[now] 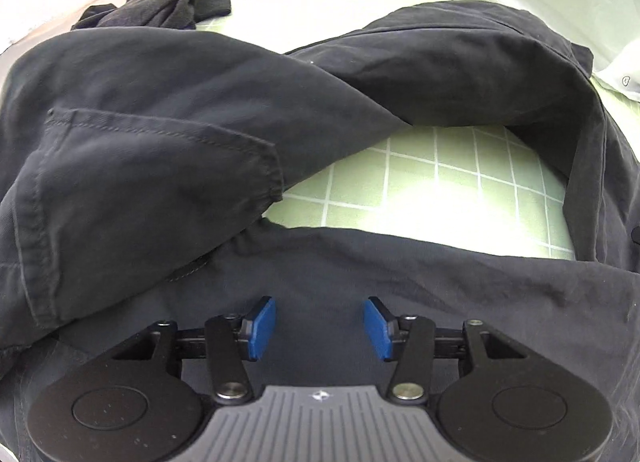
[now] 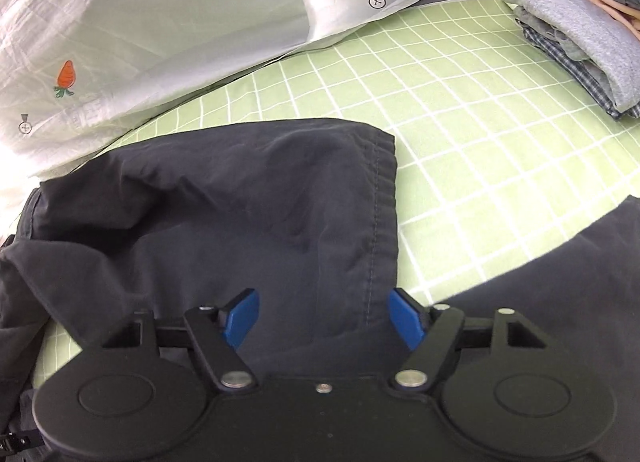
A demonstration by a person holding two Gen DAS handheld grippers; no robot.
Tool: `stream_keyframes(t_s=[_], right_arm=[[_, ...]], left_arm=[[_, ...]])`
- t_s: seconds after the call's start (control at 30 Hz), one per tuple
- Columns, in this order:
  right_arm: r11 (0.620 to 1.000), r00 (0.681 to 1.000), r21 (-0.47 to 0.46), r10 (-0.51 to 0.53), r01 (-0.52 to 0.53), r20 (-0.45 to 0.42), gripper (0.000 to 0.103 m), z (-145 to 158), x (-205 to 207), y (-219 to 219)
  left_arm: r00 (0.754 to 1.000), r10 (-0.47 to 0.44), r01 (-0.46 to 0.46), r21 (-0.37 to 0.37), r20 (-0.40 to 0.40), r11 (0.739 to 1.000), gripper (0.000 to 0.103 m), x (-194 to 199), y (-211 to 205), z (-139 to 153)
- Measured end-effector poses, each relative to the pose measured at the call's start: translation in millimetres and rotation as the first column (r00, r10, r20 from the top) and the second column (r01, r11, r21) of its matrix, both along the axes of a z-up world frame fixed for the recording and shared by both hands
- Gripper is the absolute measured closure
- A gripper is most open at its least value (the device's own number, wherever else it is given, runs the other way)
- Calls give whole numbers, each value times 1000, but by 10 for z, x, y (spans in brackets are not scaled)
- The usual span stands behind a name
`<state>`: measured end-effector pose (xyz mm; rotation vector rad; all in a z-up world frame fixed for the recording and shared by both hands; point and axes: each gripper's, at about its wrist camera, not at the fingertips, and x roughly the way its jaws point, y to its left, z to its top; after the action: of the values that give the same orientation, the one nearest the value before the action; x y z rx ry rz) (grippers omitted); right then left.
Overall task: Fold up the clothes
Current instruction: 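Grasp the trouser leg hem with the right gripper and lift it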
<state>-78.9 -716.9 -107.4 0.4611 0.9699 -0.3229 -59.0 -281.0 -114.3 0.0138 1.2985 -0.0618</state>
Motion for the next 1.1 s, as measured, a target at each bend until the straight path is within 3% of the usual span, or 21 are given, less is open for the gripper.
stream_keyframes(t_s=[0.17,0.3,0.37,0.43,0.47,0.57,0.73,0.97,1.07,1.1], right_arm=[[997,998,-65,32,-35,-46,26,-104,209,25],[979,992,-170,101,-112,-75,29,-146,270,172],[972,991,-193,124,-131,-49,44,-139,254,189],[974,991,-183,131,-133,-23,94,-121,257,129],[978,992,-165,129,-129,-12,96,-117,275,72],[986,992,-113,122,-119,18,98,-106,328,-97],[958,994,-282,70,-43,85,98,265,514,-458],[874,986,-478,-12,92,168,97,708,738,-906],[870,987,-467,-135,160,86,83,623,791,-1002],[880,984,-440,-160,180,84,73,593,756,-1002]], left_arm=[[999,-36,36,33,6,999,44,41,-80,-67],[999,-40,40,44,11,998,34,33,-97,-89],[999,-36,36,48,12,998,29,40,-94,-105],[999,-37,36,51,6,998,25,45,-86,-112],[999,-38,38,53,2,998,24,49,-83,-114],[999,-38,39,55,-7,998,24,47,-65,-117],[1000,-31,31,60,-4,998,24,-23,-40,-111],[993,-118,117,51,10,992,25,-213,-127,-9],[989,-144,141,69,40,988,25,-319,-121,88],[988,-147,144,70,49,987,25,-347,-104,123]])
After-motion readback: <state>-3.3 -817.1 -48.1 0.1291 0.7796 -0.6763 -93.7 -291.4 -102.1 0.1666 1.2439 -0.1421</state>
